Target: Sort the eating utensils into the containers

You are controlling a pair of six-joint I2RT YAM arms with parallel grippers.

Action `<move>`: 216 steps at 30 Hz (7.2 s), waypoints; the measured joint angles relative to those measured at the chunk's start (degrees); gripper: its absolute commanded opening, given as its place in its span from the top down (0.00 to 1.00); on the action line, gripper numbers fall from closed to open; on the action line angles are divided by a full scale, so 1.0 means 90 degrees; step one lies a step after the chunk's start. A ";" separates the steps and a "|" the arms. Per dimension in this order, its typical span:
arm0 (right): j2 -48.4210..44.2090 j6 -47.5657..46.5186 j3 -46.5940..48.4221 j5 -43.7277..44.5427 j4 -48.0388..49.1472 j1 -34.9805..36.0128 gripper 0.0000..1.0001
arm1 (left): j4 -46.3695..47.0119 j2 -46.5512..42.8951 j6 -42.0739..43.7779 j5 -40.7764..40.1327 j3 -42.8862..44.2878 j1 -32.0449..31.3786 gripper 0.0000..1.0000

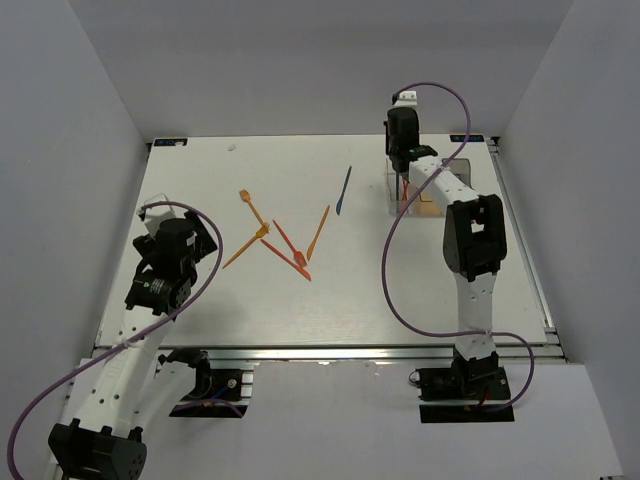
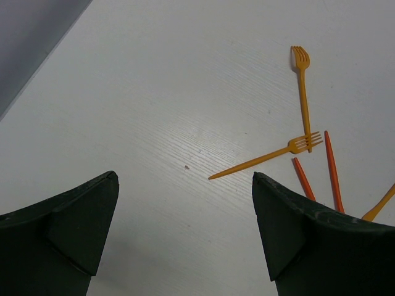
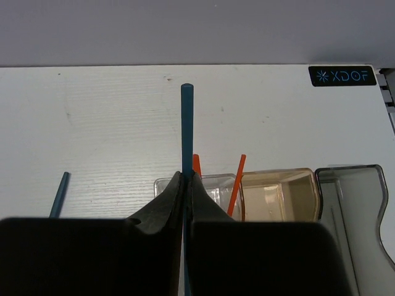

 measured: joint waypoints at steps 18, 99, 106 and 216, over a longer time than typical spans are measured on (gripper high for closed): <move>-0.0051 0.0185 -0.0622 -0.0146 0.0520 -0.0070 0.46 | 0.0019 -0.0005 0.0012 0.0090 0.0002 0.0000 0.02; -0.2171 0.1202 -0.2871 -0.1443 -0.1154 0.1241 1.00 | 0.0049 -0.0651 0.0051 0.0282 0.0000 -0.0211 0.02; -0.1882 0.0508 -0.1579 -0.1583 -0.1132 -0.0146 1.00 | 0.0051 -0.0627 0.0051 0.0282 0.0000 -0.0211 0.02; -0.2922 0.0872 -0.1549 -0.2790 -0.1122 0.2803 1.00 | -0.0029 -0.0646 -0.0136 -0.0211 0.0000 -0.0211 0.02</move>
